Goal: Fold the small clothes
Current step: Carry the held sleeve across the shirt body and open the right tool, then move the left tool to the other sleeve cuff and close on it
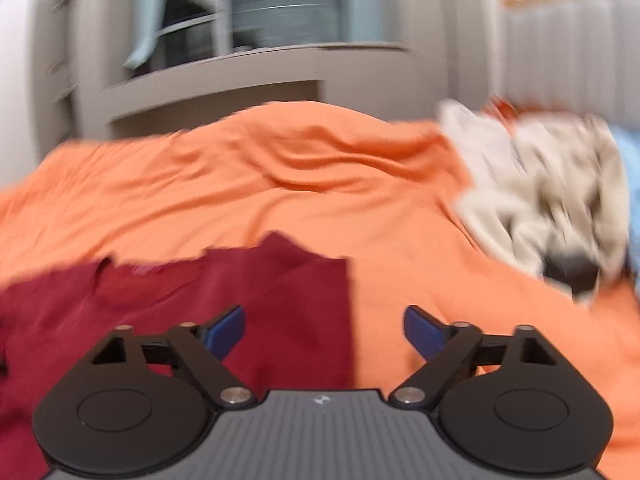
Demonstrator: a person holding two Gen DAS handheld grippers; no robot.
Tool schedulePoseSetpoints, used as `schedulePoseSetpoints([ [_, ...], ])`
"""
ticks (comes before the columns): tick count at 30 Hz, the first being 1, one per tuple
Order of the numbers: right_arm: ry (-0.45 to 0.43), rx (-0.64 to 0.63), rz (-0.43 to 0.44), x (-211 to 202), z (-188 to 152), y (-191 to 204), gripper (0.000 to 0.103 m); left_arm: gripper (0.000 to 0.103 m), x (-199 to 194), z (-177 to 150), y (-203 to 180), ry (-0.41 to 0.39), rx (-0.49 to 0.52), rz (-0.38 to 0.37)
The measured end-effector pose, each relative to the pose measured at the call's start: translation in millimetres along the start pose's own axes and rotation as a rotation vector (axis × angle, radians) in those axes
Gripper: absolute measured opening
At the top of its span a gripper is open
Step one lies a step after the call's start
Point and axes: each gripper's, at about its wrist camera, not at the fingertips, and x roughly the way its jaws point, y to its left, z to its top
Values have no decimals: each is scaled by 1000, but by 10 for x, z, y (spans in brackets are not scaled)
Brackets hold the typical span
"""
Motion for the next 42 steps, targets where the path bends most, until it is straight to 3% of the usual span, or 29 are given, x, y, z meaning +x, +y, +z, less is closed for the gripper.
schedulePoseSetpoints([
  [4, 8, 173, 48, 197, -42, -289, 63, 102, 68, -28, 56, 26, -10, 6],
  [6, 22, 178, 72, 259, -71, -299, 42, 102, 76, -29, 74, 26, -17, 5],
  [7, 35, 166, 81, 260, -79, -295, 23, 102, 80, -33, 76, 25, -18, 6],
  [8, 45, 160, 83, 281, -58, -267, 15, 102, 83, -31, 68, 25, -16, 7],
  [10, 38, 165, 82, 244, -40, -257, 9, 103, 78, -36, 53, 23, -9, 12],
  [14, 30, 186, -7, 135, 89, -288, 7, 103, 69, -37, 13, 13, 7, 18],
  [19, 81, 185, -5, 225, -16, -315, 10, 103, 135, -38, -78, 33, 53, 44],
  [21, 88, 176, -6, 175, -16, -318, 20, 103, 136, -33, -75, 35, 48, 43],
  [23, 86, 129, -18, 34, 9, -304, 42, 103, 135, -32, -70, 36, 44, 41],
  [24, 87, 97, -29, -50, 19, -293, 46, 103, 136, -33, -68, 36, 43, 40],
  [26, 101, 36, -53, -211, 40, -261, 63, 103, 136, -33, -66, 35, 44, 40],
  [28, 117, -42, -71, -376, 4, -204, 76, 103, 137, -37, -52, 35, 39, 37],
  [29, 122, -90, -82, -470, -50, -163, 78, 103, 140, -35, -46, 36, 35, 35],
  [33, 137, -298, -149, -756, -365, 61, 78, 103, 152, -34, -19, 43, 14, 23],
  [36, 181, -395, -134, -757, -579, 211, 75, 103, 150, -45, -10, 43, 2, 16],
  [40, 194, -421, -135, -601, -704, 316, 45, 103, 148, -50, -9, 42, 1, 16],
  [42, 168, -387, -115, -600, -702, 309, 41, 103, 149, -51, -8, 42, 0, 15],
])
